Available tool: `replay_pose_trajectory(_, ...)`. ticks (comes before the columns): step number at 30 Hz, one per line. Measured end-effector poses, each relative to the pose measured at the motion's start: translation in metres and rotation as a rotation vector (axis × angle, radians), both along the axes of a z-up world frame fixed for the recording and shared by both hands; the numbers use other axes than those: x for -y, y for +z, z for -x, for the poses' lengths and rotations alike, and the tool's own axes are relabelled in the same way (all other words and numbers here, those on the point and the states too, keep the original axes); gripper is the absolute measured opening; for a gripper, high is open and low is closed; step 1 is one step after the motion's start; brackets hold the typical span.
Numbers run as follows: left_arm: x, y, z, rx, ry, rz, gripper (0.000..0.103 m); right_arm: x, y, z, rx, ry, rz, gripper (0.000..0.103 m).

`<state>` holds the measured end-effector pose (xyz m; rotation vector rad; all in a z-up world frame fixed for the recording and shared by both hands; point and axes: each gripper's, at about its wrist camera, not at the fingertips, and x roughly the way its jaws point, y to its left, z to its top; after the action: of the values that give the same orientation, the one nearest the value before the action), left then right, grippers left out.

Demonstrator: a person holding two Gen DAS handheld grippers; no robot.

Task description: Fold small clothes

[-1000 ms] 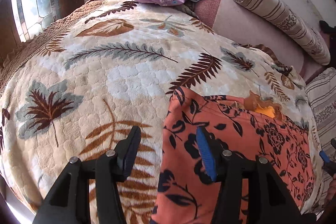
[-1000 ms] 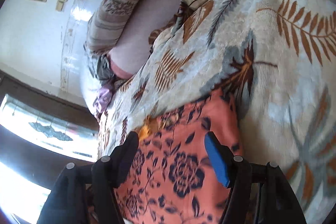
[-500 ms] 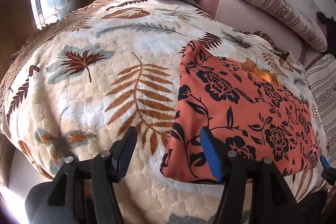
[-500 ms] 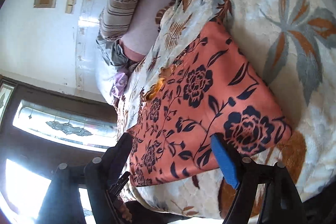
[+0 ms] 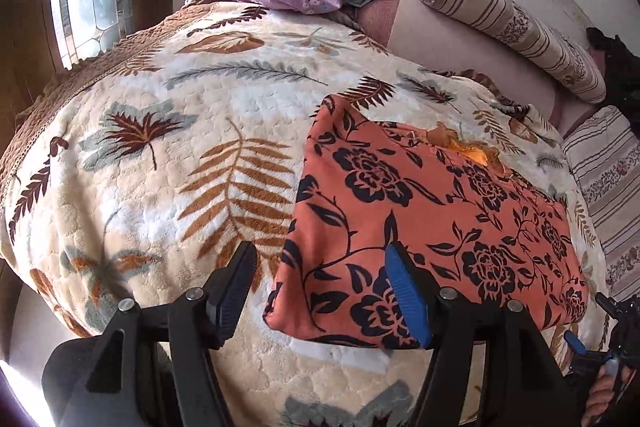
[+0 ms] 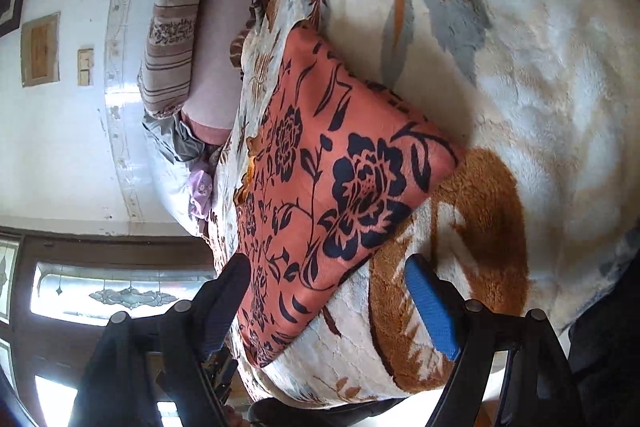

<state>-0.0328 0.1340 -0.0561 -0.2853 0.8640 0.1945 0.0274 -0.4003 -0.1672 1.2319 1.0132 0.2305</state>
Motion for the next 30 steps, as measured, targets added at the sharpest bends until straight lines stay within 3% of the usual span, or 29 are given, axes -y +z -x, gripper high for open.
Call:
replay_pose_trajectory(4,-0.013,-0.022,-0.028,-0.064,0.069,-0.024,0.067,0.006,-0.007,-0.012,-0.006,-0.070,-0.013,0.082)
replay_pose_trajectory(6,-0.026,-0.048,-0.042,-0.215,0.127,-0.060,0.068,0.008,-0.008,-0.019,0.003,-0.098,-0.015,0.082)
replay_pose_trajectory(8,-0.037,-0.053,-0.039,-0.191,0.158,0.003,0.070,0.010,-0.008,-0.026,0.006,-0.129,0.002,0.079)
replay_pose_trajectory(11,-0.035,-0.045,-0.033,-0.190,0.168,-0.033,0.070,0.002,-0.002,-0.042,-0.019,-0.044,0.135,0.012)
replay_pose_trajectory(12,-0.034,-0.041,-0.031,-0.187,0.184,-0.048,0.069,-0.001,0.000,-0.044,-0.030,-0.025,0.189,0.012)
replay_pose_trajectory(16,-0.013,-0.012,-0.022,-0.101,0.204,-0.106,0.069,-0.009,0.016,-0.044,-0.017,-0.001,0.362,0.012)
replay_pose_trajectory(19,0.023,0.006,-0.028,-0.037,0.087,-0.111,0.069,0.002,0.006,-0.040,-0.047,-0.025,0.296,0.024)
replay_pose_trajectory(22,0.062,0.006,-0.044,-0.014,-0.038,-0.132,0.069,0.018,0.008,-0.031,-0.044,-0.039,0.259,0.047)
replay_pose_trajectory(23,0.071,0.000,-0.051,-0.022,-0.071,-0.138,0.069,0.024,0.013,-0.027,-0.038,-0.043,0.264,0.066)
replay_pose_trajectory(24,0.078,-0.009,-0.058,-0.046,-0.088,-0.149,0.069,0.031,0.018,-0.023,-0.031,-0.054,0.267,0.078)
replay_pose_trajectory(27,0.074,-0.046,-0.074,-0.164,-0.042,-0.155,0.069,0.055,0.043,-0.023,0.011,-0.083,0.319,0.079)
replay_pose_trajectory(30,0.074,-0.049,-0.070,-0.131,-0.054,-0.193,0.069,0.065,0.060,-0.058,0.081,-0.002,0.297,0.079)
